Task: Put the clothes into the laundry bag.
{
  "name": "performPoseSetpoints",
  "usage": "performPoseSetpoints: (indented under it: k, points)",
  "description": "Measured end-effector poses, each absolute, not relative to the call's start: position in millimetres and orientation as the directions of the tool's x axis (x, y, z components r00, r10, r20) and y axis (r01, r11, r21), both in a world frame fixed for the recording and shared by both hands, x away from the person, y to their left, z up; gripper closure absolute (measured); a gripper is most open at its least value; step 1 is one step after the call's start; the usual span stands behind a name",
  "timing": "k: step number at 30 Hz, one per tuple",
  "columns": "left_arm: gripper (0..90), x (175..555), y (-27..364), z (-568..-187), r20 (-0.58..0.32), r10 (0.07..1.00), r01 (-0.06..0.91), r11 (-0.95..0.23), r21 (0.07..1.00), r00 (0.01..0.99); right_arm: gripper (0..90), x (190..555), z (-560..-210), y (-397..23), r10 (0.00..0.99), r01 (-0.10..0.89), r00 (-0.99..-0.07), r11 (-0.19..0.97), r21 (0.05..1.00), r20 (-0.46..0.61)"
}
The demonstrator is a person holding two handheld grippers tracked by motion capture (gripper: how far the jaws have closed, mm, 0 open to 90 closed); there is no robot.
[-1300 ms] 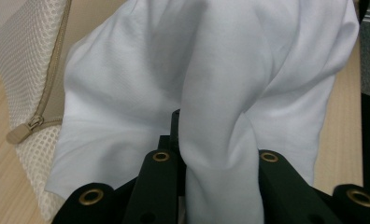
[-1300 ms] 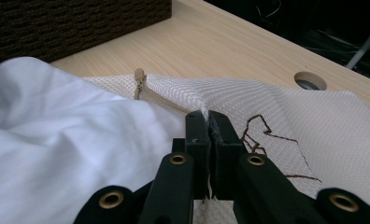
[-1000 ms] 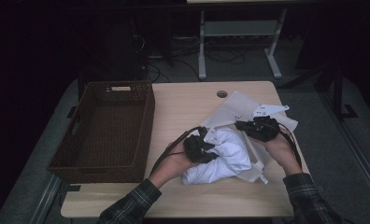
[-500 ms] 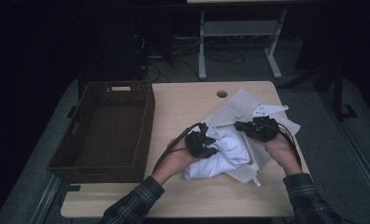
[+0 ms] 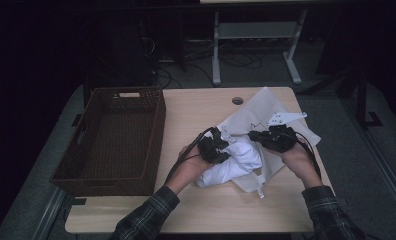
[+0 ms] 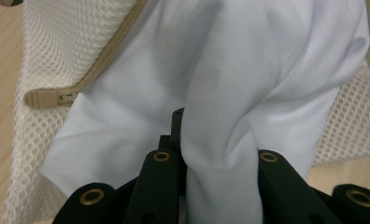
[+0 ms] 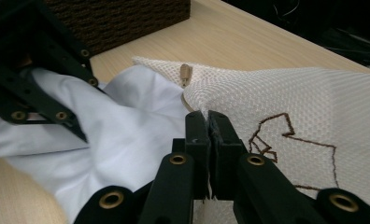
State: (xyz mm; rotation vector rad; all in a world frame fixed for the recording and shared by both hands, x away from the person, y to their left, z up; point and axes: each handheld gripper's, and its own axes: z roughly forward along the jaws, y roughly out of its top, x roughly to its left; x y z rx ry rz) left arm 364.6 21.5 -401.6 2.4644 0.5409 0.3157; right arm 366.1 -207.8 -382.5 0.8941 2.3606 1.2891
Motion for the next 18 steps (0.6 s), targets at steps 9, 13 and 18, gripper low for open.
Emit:
performPoseSetpoints:
  k: [9, 13, 18]
  points:
    - [78.5, 376, 22, -403, 0.090, 0.528, 0.377, -0.705, 0.601, 0.845, 86.7, 367, -384, -203, 0.652, 0.389, -0.757, 0.399, 0.830, 0.041]
    - [78.5, 377, 13, -408, 0.130, 0.543, 0.384, -0.723, 0.574, 0.830, 86.7, 366, -382, -201, 0.657, 0.394, -0.752, 0.383, 0.835, 0.054]
    - [78.4, 372, 5, -410, 0.149, 0.525, 0.360, -0.736, 0.574, 0.838, 86.7, 368, -382, -197, 0.665, 0.391, -0.745, 0.370, 0.843, 0.054]
